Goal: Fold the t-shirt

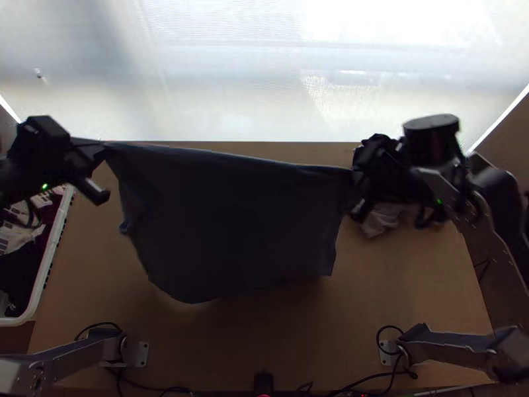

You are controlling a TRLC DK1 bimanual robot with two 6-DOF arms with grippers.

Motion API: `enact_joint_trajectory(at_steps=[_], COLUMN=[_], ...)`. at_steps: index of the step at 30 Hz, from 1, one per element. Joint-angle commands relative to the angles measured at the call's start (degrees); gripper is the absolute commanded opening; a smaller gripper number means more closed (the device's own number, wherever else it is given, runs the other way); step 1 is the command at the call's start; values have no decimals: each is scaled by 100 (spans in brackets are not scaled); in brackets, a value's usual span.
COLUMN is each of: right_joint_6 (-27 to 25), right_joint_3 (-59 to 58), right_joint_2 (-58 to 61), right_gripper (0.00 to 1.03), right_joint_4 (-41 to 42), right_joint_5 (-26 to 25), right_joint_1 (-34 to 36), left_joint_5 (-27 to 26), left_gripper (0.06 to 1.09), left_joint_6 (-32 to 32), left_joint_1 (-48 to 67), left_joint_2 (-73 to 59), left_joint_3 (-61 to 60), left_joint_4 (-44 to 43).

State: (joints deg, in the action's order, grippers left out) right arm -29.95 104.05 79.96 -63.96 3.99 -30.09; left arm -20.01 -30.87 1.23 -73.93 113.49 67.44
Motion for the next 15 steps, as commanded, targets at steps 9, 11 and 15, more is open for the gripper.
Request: enact_joint_trajectory(at_steps=[9, 11, 15], right_joint_6=[-626, -749, -784], right_joint_3=[581, 810, 1645], right_joint_2=[3078, 3447, 4203], right_gripper=[3, 3, 3], right_joint_4=[1158, 1352, 1633], right_joint_5=[313, 295, -206], right_joint_1=[600, 776, 1075], left_joint_5=[-284, -214, -12], left_gripper=[9, 9, 9], left_joint_6=[-789, -797, -903], left_joint_1=[-554, -607, -616], left_joint_2=[-2495, -2978, -3945], left_joint_3=[-1567, -1356, -644], left_joint_4=[-2745, -3053, -3378])
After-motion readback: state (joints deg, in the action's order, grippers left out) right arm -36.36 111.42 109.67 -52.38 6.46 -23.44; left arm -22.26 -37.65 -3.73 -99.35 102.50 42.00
